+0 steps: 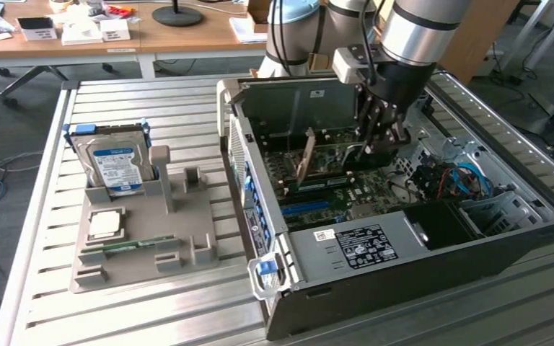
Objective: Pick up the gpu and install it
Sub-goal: 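Insert the gpu into the slot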
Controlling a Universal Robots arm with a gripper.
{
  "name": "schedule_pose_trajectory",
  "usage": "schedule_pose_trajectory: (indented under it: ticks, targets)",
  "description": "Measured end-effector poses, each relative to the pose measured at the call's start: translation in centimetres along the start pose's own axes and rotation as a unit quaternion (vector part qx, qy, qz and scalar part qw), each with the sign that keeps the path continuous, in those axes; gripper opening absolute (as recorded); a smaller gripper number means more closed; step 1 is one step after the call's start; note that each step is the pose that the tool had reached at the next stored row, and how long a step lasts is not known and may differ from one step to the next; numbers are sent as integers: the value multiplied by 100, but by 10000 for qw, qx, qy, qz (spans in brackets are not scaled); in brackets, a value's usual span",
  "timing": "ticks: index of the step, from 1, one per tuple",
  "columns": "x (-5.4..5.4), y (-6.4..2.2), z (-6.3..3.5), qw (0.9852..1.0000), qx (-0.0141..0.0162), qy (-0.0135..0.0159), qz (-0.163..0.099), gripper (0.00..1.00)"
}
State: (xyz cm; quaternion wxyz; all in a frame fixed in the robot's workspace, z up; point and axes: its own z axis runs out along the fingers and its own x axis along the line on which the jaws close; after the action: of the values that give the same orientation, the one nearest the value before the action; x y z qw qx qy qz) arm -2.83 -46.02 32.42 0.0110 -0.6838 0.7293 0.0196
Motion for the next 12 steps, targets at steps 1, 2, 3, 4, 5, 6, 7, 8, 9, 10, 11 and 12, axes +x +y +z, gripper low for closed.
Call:
schedule_pose_trajectory:
  ticks: [1, 2, 3, 4, 5, 6, 7, 8, 9, 10, 11, 12]
  targets:
    - [1, 4, 13, 10000, 0, 0, -9, 27]
    - [1, 4, 25, 10000, -1, 0, -22, 27]
    - [2, 4, 32, 10000, -1, 0, -36, 27]
    - [2, 4, 40, 10000, -2, 0, -51, 27]
    - [2, 5, 48, 10000, -3, 1, -61, 27]
    - [3, 7, 56, 10000, -2, 0, -67, 27]
    - [3, 11, 67, 10000, -3, 1, -71, 27]
    - [4, 16, 80, 10000, -3, 1, -77, 27]
    - [5, 23, 94, 10000, -3, 0, -81, 27]
    - [7, 34, 107, 10000, -3, 0, -83, 27]
    - [8, 44, 118, 10000, -4, 1, -85, 27]
    - [9, 53, 129, 10000, -3, 1, -87, 27]
